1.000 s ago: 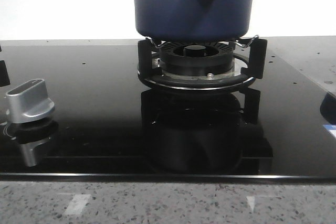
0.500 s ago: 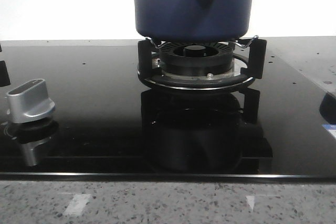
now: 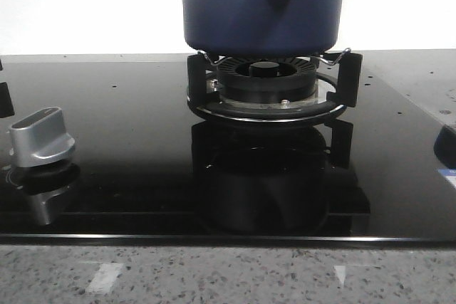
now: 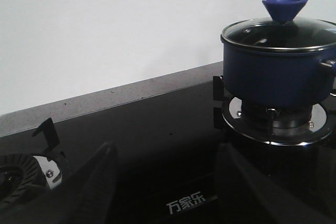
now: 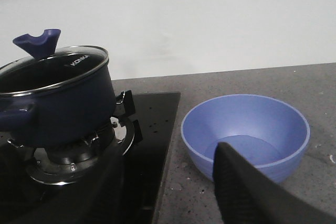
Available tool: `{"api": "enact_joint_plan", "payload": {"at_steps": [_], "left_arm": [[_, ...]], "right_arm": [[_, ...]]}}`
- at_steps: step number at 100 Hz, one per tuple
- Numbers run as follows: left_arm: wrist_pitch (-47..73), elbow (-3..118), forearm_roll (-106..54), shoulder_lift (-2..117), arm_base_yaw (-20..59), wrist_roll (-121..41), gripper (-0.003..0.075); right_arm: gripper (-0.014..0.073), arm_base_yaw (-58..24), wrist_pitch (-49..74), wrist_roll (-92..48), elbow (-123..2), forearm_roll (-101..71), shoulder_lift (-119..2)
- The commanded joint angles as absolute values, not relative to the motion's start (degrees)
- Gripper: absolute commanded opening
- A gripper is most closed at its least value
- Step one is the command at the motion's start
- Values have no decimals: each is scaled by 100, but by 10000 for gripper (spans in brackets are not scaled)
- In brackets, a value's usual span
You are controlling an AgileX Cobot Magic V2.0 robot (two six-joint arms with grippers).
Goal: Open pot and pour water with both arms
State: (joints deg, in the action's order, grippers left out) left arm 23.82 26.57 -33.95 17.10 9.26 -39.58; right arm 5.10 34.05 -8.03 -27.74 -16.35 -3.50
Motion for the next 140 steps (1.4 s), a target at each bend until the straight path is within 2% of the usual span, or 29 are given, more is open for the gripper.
{"api": "enact_joint_plan", "payload": {"at_steps": [1,11,17,47,60,94,117,140], "left_arm": [[1870,2849,-3514,1845,994,-4029,439],[1857,2849,-3539,1954,994,-4029,563],[1835,2849,-3643,2025,994,-4029,587],[1527,2788,-4661,2165,994,-4044,585],[1936,2980,-4852,2516,994,-4414,585],[2488,3931,-7868,3911,1506,-8045,584],[2603,4544,-9190,5131,2107,-8696,584],[2843,5547,-9258,6384,2610,-8988,584]], "right_arm": [[364,549,2964,-876,-2946,-1637,-502],[364,549,2928,-876,-2946,-1637,-502],[363,549,2884,-876,-2946,-1637,-502],[363,549,2731,-876,-2946,-1637,-502],[363,549,2703,-876,-2946,-1637,-502],[363,549,2617,-876,-2899,-1637,-585],[363,549,2617,-876,-2899,-1637,-585],[363,549,2702,-876,-2899,-1637,-585]]}}
